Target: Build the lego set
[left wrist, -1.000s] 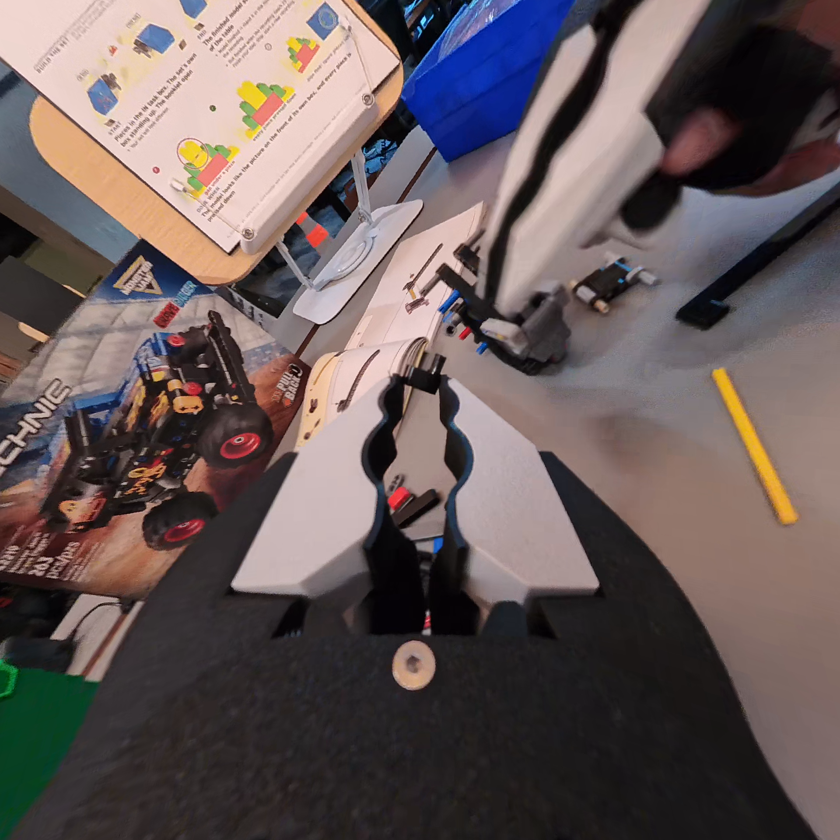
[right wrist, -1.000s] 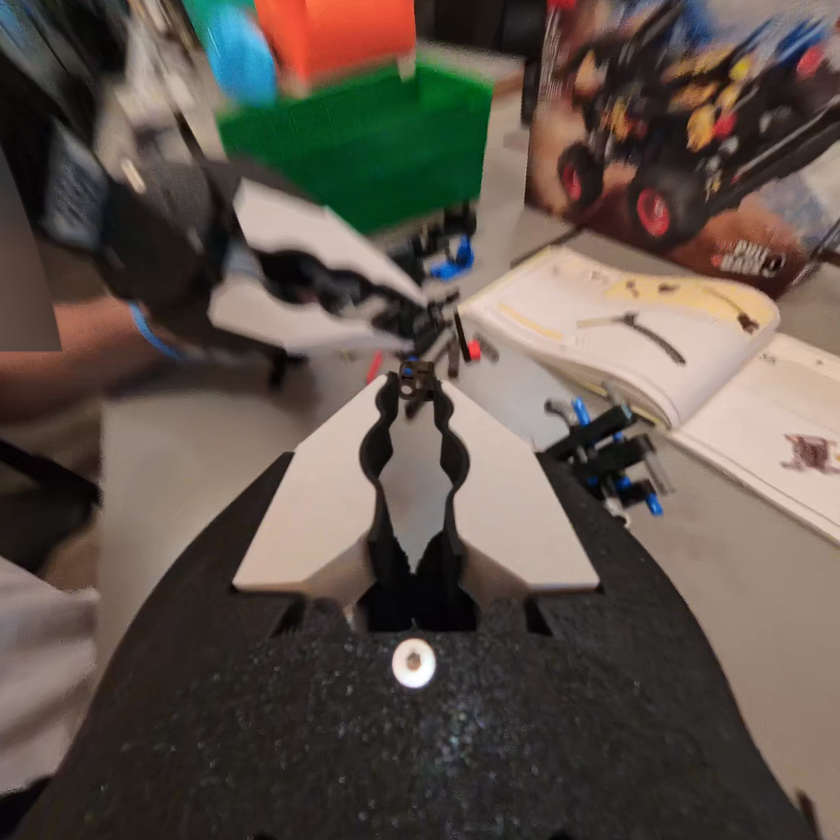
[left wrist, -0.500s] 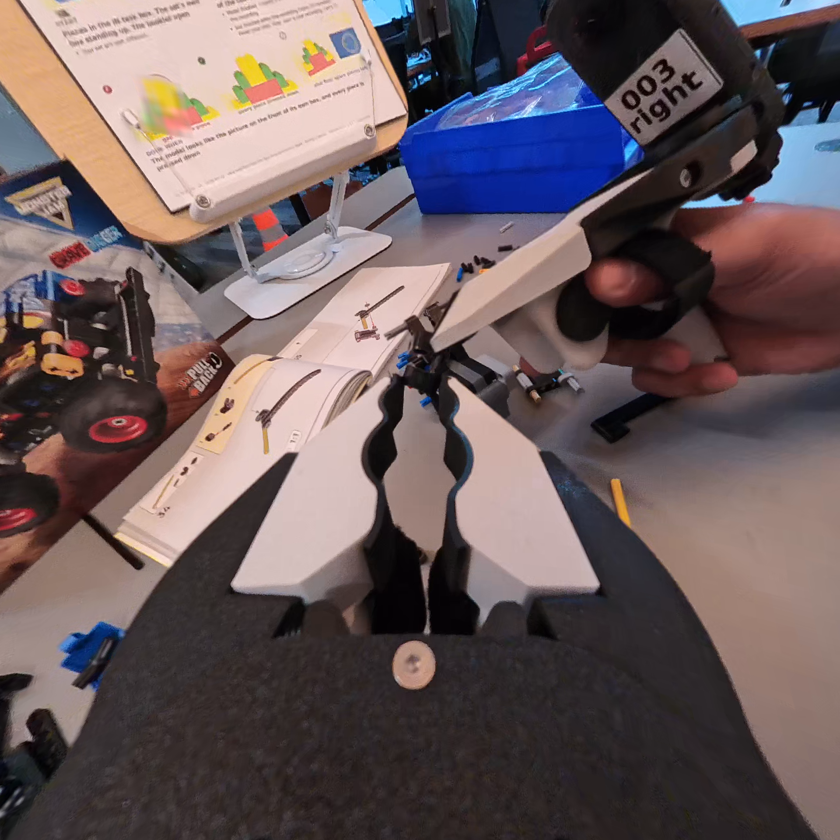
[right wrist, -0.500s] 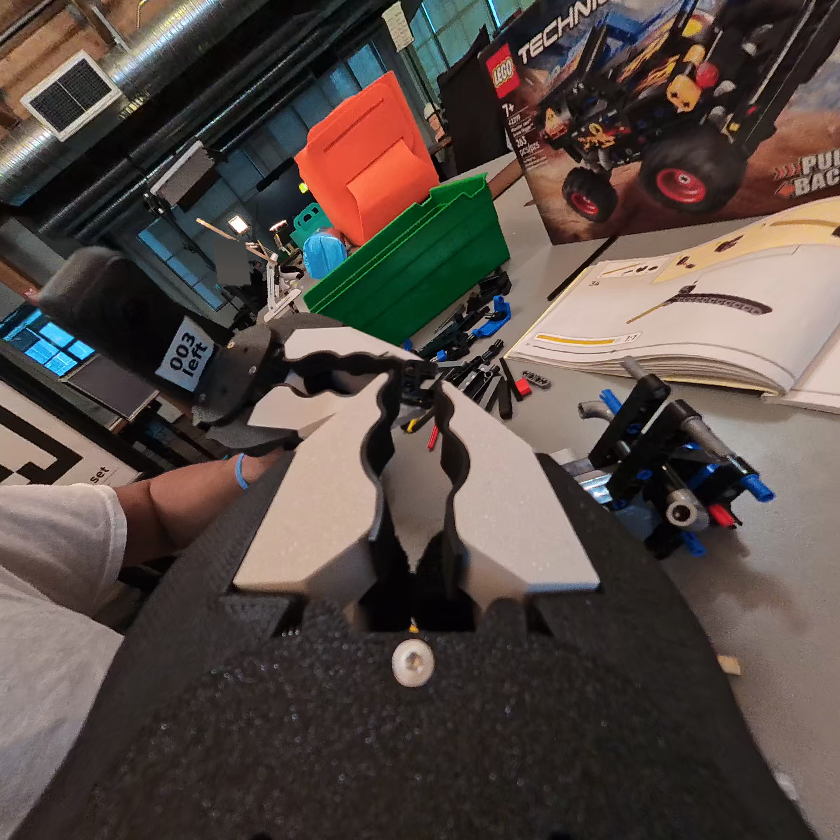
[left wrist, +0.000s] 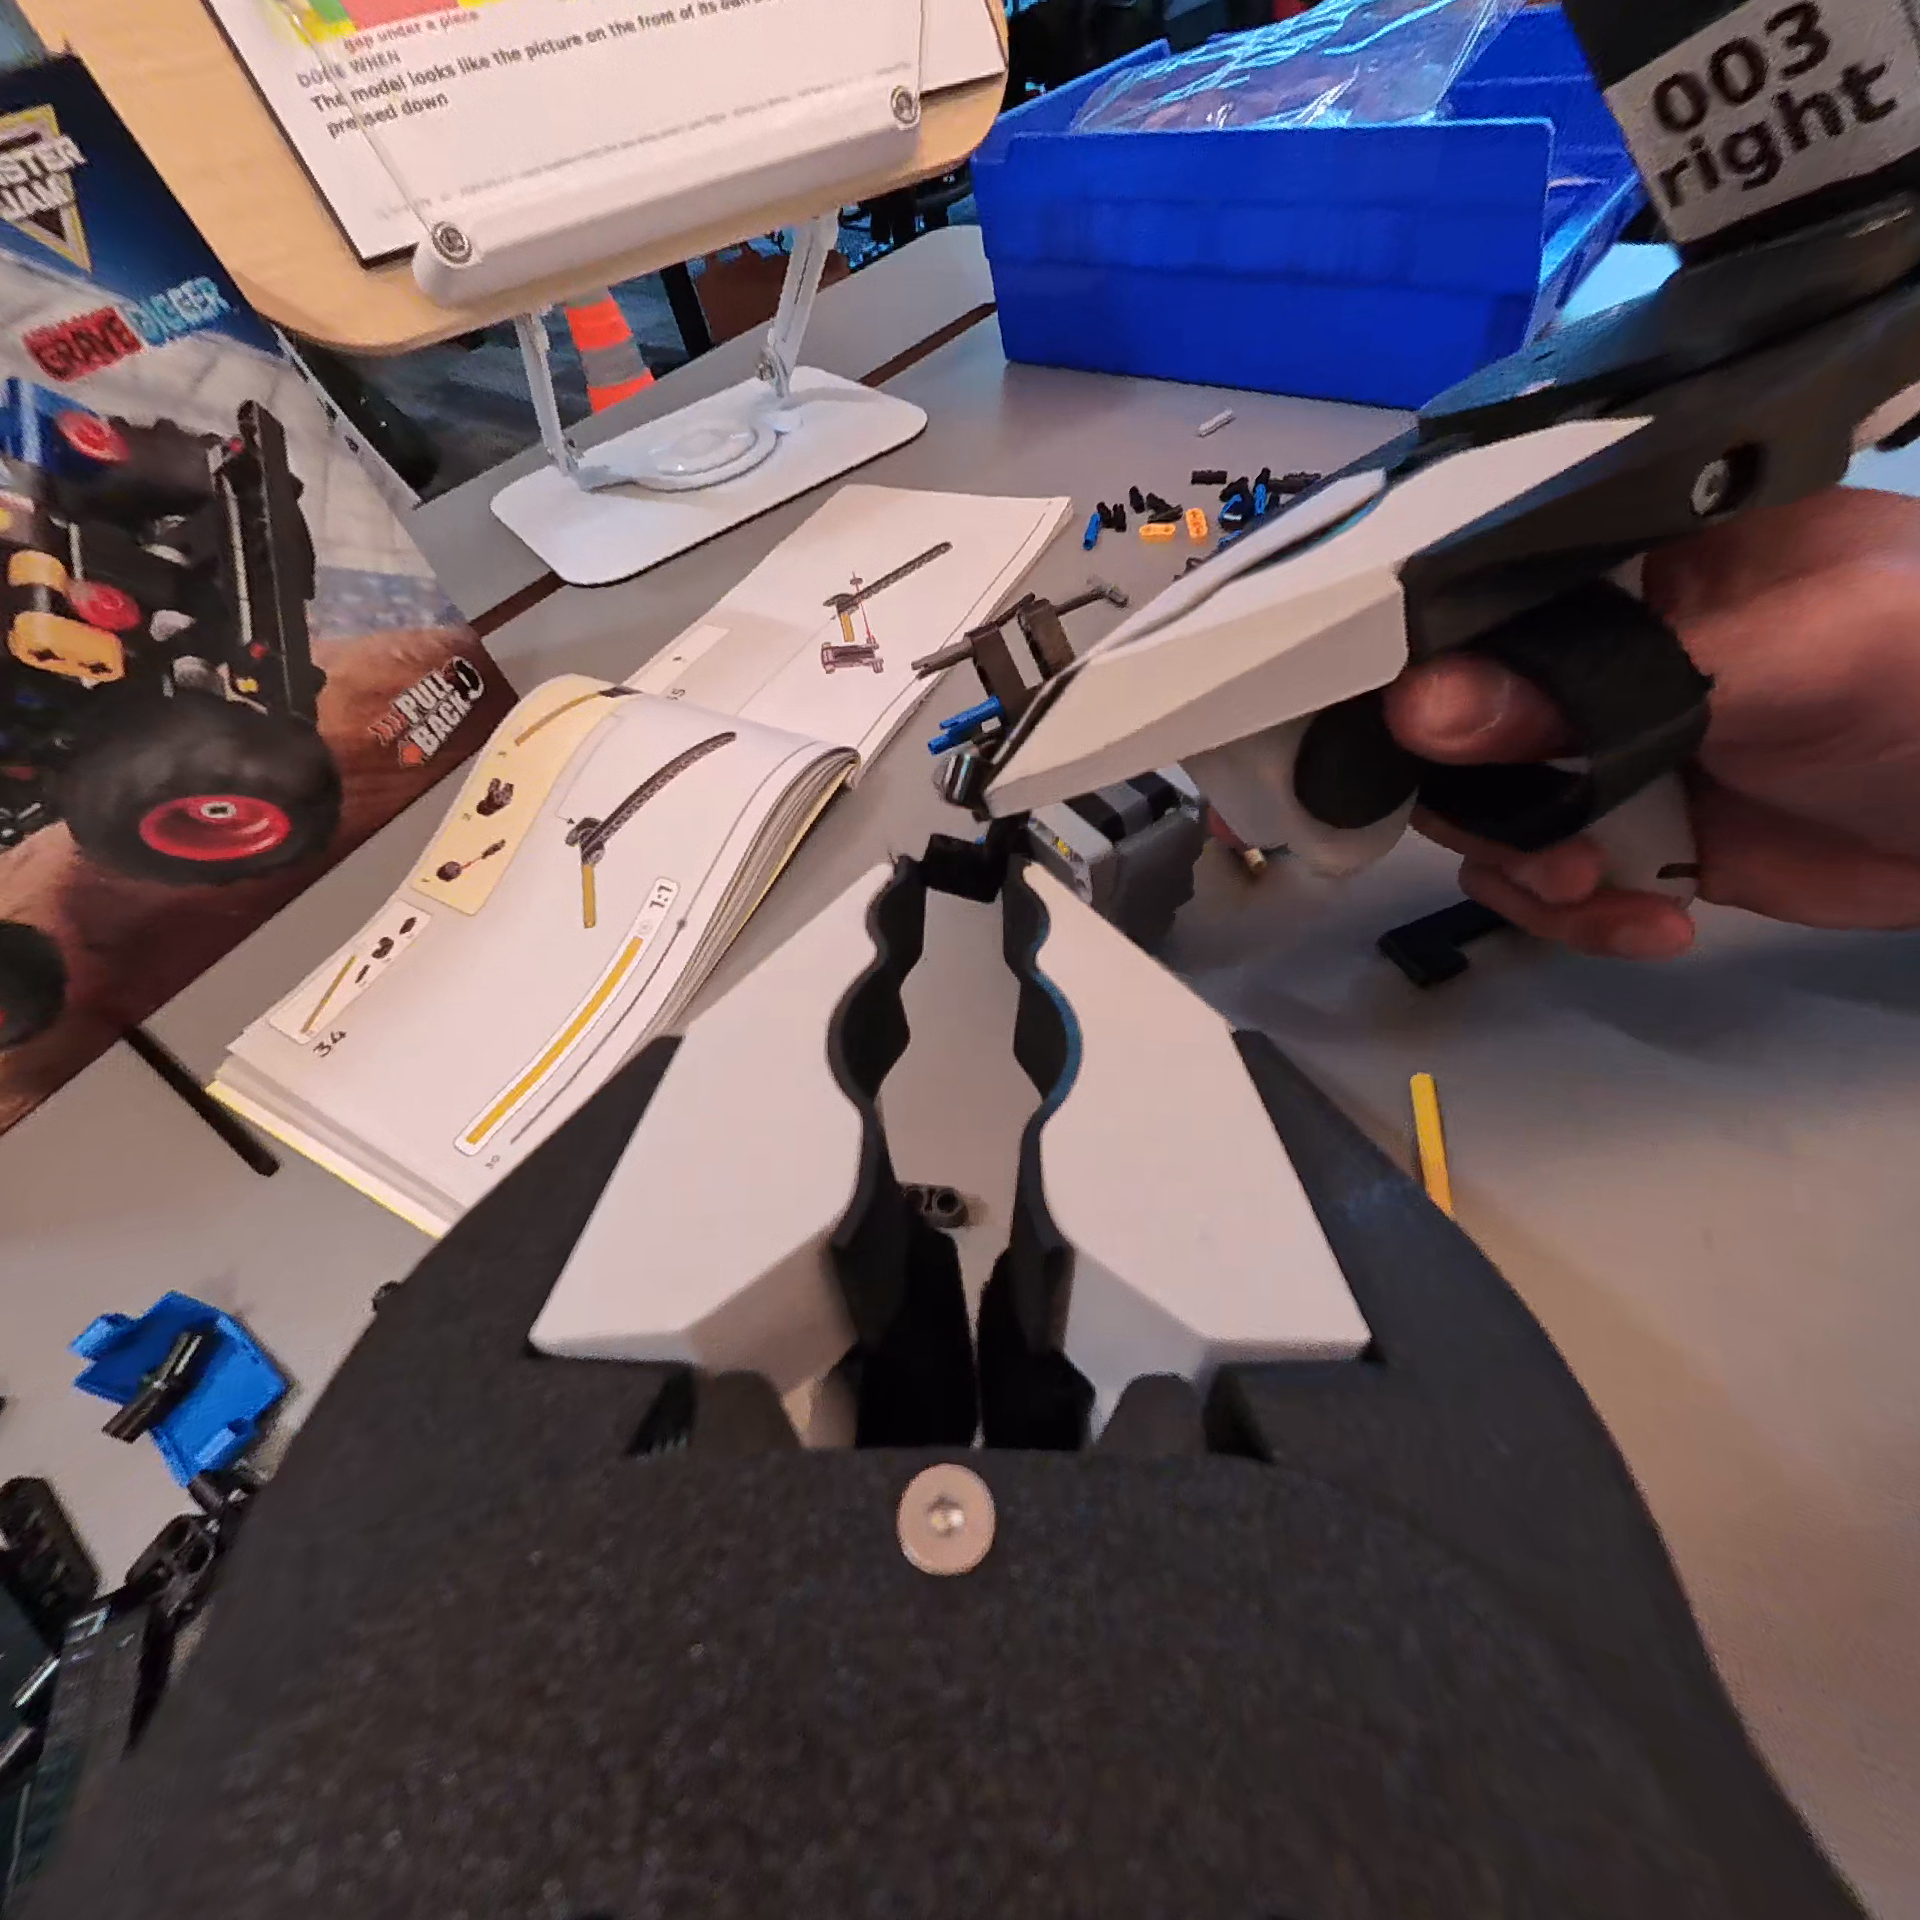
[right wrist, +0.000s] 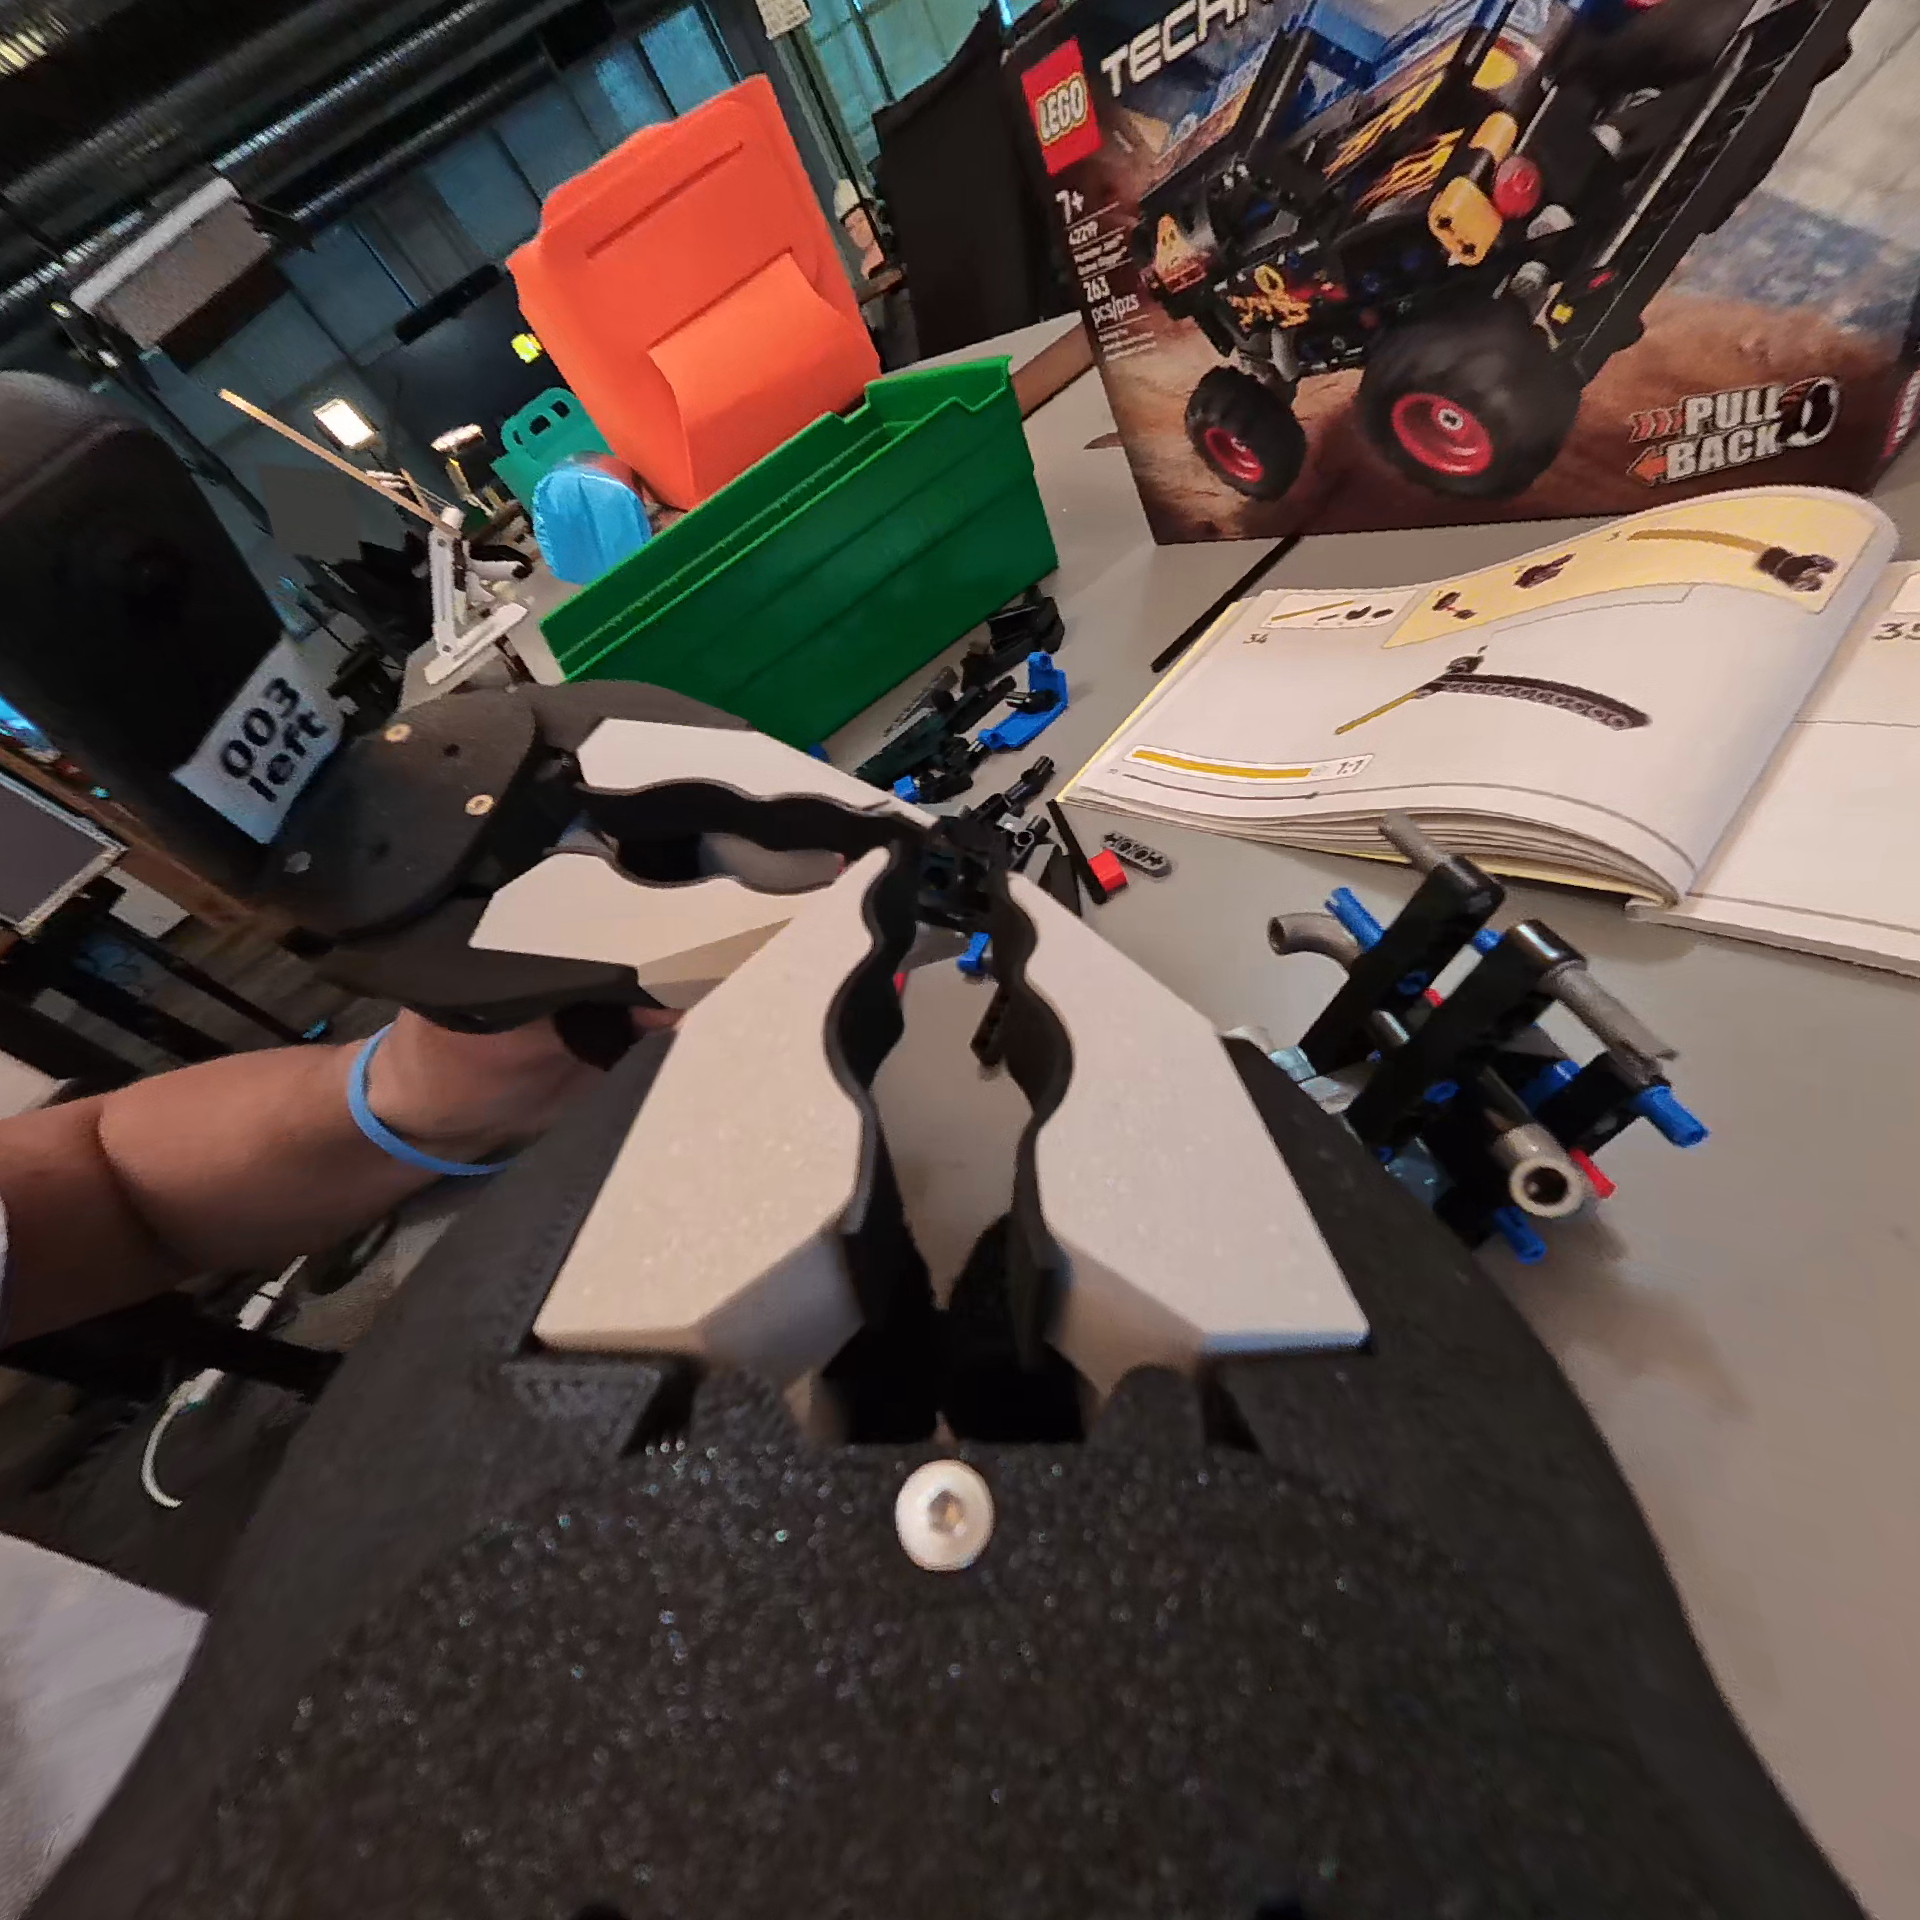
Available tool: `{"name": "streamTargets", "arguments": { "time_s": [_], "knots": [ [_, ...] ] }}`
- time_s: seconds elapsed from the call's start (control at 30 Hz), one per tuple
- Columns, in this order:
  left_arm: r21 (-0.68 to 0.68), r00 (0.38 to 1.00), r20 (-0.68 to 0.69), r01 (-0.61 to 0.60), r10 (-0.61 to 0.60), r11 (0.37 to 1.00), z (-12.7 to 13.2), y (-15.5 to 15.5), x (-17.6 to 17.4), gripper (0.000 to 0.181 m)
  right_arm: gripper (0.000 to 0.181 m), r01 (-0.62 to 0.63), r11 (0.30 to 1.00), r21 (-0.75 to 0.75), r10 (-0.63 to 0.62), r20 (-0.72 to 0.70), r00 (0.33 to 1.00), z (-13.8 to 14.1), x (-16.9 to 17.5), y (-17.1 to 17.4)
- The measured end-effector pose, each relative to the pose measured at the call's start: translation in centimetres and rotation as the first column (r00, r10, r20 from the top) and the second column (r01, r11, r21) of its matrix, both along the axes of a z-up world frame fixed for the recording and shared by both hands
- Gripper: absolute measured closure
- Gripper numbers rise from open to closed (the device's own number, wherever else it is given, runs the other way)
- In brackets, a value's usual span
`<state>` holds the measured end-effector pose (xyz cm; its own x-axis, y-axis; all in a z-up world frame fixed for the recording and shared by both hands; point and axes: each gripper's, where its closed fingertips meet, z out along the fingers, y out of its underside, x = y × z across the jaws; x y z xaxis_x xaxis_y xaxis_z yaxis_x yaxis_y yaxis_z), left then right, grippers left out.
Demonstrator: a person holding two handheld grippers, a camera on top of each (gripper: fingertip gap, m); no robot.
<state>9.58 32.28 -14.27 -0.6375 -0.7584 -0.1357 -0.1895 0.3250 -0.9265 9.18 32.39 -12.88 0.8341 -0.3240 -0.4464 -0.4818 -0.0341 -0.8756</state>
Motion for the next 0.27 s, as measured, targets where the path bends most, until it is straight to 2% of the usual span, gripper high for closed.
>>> {"name": "streamTargets", "arguments": {
  "time_s": [0.27],
  "knots": [
    [0.031, 1.0, -0.012, -0.005, 0.005, 1.0, -0.5, -0.05, 0.06, 0.168, 0.169, 0.074, 0.985, -0.154, -0.041, 0.207, 0.977, -0.56, 0.21, -0.21]
  ]
}}
